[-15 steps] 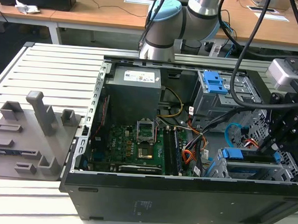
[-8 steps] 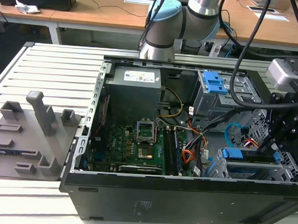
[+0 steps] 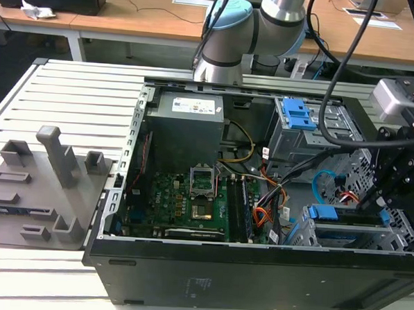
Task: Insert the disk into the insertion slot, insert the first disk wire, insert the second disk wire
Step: 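Insert the first disk wire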
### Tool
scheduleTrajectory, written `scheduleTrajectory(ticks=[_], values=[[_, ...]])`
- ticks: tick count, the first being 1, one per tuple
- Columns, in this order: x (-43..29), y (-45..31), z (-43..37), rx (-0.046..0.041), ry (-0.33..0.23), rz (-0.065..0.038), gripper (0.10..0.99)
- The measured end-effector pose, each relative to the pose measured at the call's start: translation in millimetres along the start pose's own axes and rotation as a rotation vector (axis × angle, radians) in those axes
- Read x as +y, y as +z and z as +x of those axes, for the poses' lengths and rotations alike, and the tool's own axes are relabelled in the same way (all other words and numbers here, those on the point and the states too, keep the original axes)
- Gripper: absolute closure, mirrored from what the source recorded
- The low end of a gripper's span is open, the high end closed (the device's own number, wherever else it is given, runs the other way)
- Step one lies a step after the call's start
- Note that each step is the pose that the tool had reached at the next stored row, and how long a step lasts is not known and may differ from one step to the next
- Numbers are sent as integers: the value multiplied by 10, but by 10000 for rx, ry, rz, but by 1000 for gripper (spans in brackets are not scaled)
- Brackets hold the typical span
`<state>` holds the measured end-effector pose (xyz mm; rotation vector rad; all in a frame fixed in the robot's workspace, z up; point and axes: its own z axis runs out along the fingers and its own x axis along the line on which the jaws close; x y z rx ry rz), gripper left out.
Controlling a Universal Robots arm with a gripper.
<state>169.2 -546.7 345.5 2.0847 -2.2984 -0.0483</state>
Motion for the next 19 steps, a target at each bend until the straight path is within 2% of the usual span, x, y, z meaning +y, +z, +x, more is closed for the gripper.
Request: scheduleTrajectory(ticks=[7,9,11,12,19], values=[[-4,4,40,-30,-2,-2,922],[-4,8,41,-64,-3,-5,922],[-4,11,40,-148,-7,-13,922],[-3,13,40,-163,-8,-16,922],[-6,42,47,-158,-8,-14,922]])
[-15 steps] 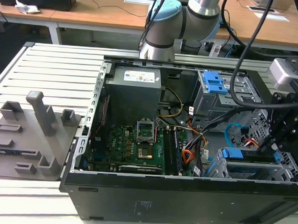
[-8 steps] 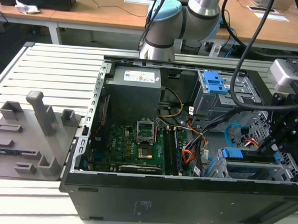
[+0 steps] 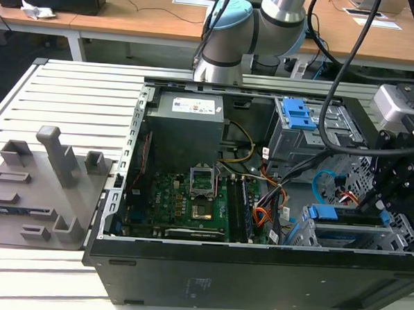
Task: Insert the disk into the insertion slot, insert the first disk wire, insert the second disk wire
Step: 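Insert the first disk wire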
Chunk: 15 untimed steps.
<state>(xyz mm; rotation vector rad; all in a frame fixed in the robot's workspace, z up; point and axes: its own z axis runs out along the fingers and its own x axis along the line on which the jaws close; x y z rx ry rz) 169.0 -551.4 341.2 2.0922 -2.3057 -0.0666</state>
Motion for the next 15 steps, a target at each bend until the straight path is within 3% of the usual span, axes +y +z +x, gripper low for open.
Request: scheduleTrajectory(ticks=[7,8,9,11,13,14,15], values=[[-1,49,0,-13,2,-9,922],[0,56,1,-20,3,-6,914],[-1,52,1,-11,3,-2,847],[-1,32,1,0,1,-1,847],[12,-199,-20,-2,0,-1,863],[22,-354,-37,-2,1,0,980],[25,-403,-40,-2,-4,0,980]])
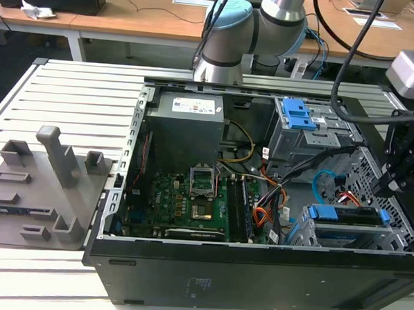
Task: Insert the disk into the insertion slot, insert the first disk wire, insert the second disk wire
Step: 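Insert the first disk wire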
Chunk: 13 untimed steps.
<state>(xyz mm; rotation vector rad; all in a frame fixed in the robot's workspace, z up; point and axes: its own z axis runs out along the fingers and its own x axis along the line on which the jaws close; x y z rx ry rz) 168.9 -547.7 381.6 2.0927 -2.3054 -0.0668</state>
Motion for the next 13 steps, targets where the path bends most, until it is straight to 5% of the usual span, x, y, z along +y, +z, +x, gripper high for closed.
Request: scheduleTrajectory(ticks=[5,9,13], values=[[10,-18,0,1,-24,1,980],[16,-15,1,35,-738,-5,980],[155,-5,15,36,-795,-7,980]])
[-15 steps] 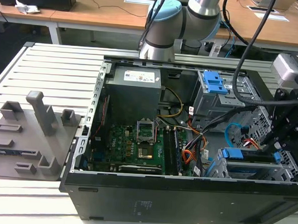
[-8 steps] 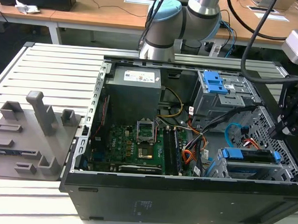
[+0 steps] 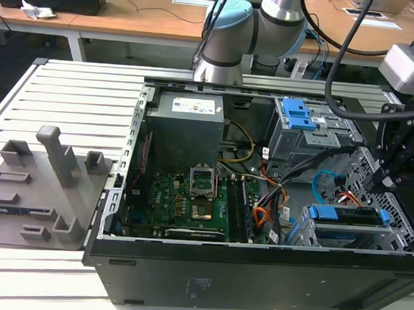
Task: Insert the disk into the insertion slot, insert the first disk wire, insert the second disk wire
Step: 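Insert the first disk wire, then insert the second disk wire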
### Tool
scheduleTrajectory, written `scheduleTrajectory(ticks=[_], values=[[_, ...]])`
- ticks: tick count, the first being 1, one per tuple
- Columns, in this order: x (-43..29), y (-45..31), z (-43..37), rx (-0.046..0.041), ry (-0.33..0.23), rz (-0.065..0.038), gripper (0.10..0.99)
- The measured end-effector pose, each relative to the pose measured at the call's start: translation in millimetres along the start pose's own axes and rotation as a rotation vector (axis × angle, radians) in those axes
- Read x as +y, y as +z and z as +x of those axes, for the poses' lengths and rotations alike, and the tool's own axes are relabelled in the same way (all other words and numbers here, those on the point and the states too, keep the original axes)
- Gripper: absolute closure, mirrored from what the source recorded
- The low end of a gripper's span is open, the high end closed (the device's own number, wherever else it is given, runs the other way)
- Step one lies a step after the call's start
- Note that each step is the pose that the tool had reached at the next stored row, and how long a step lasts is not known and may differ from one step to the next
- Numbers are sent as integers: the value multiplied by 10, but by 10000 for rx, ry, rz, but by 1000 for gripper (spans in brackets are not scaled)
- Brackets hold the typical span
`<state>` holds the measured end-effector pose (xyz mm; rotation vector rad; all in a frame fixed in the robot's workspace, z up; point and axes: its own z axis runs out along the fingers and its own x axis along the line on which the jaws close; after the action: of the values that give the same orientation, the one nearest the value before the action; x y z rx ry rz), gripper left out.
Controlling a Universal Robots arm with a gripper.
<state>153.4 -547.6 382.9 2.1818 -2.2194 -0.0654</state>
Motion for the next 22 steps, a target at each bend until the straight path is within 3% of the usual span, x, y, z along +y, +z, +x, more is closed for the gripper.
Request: scheduleTrajectory(ticks=[18,19,22], values=[[16,1,0,0,-1,0,973],[16,1,0,0,0,0,851],[16,1,0,0,-1,0,792]])
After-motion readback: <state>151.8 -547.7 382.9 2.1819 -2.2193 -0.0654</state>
